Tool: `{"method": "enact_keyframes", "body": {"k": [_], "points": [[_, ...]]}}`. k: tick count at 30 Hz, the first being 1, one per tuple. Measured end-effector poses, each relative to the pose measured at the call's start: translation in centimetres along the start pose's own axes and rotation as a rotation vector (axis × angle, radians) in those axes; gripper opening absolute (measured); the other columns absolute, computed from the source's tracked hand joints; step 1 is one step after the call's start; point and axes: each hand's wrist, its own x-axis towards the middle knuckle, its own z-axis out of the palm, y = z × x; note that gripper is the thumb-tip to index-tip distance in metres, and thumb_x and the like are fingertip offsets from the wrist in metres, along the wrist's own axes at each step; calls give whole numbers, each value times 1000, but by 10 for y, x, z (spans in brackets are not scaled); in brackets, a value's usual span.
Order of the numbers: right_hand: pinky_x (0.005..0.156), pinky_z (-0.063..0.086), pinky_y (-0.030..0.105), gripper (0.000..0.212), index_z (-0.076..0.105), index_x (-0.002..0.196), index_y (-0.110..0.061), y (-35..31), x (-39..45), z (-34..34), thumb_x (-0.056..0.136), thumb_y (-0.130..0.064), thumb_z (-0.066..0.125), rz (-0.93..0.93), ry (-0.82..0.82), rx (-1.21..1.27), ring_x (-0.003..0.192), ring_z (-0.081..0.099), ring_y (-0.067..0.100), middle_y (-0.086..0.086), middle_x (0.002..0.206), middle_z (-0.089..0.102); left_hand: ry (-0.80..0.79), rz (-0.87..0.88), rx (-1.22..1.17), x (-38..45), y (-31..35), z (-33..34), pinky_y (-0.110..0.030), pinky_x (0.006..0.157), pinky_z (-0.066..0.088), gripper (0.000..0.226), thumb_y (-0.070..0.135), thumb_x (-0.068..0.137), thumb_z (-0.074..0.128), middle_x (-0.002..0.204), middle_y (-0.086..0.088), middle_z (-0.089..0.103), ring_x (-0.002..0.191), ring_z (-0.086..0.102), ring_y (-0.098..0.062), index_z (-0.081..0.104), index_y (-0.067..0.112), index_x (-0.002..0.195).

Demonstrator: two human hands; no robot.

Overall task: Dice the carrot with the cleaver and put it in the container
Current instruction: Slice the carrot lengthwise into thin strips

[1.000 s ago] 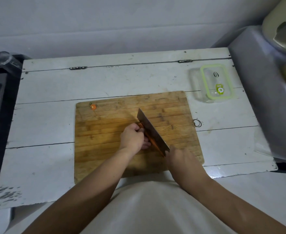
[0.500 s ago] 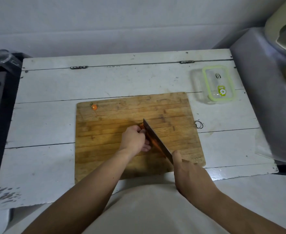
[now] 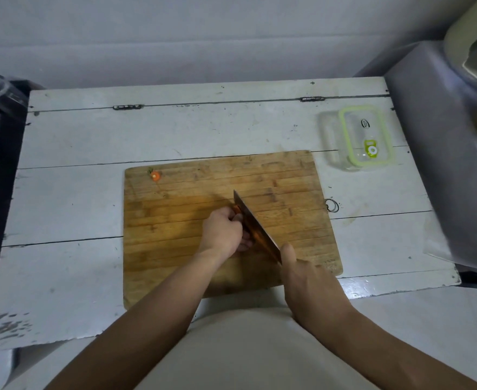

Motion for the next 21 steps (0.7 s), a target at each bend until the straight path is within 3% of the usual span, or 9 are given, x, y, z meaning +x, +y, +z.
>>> {"method": "enact_keyframes", "body": {"k": [4,9,12,16,21], "points": [[76,57,37,42,30,120,-22,-3,3,6,90,-4,53,-12,-7,-8,81,69,24,0,94,66,-23,7,18,-1,0,-1,-33,59,62,18,20,108,48,79,-10,76,64,76,-20,64,20,100],[67,54,39,29,31,124,-20,-11,32,11,99,-8,41,-17,77,-56,81,71,30,3,92,70,-3,0,20,2,0,-1,-37,59,62,21,18,108,48,76,-11,75,61,75,-23,65,19,96],[64,47,39,25,31,118,-21,-2,25,12,99,-7,38,21,44,-4,83,69,33,6,94,70,-5,4,15,2,-1,0,-41,63,64,21,20,108,49,75,-12,74,61,75,-23,63,20,93],[66,54,38,26,26,109,-27,18,-1,21,99,-9,42,70,-21,58,79,67,27,4,94,66,-16,23,40,1,-2,-2,-34,61,64,17,21,108,50,73,-9,74,61,75,-19,62,21,95],[61,51,35,33,18,98,-30,19,-1,22,97,-5,41,103,-53,96,69,62,24,4,89,64,-46,31,44,1,-2,-3,-34,63,64,15,20,108,49,77,-10,75,62,75,-19,62,21,99]]}}
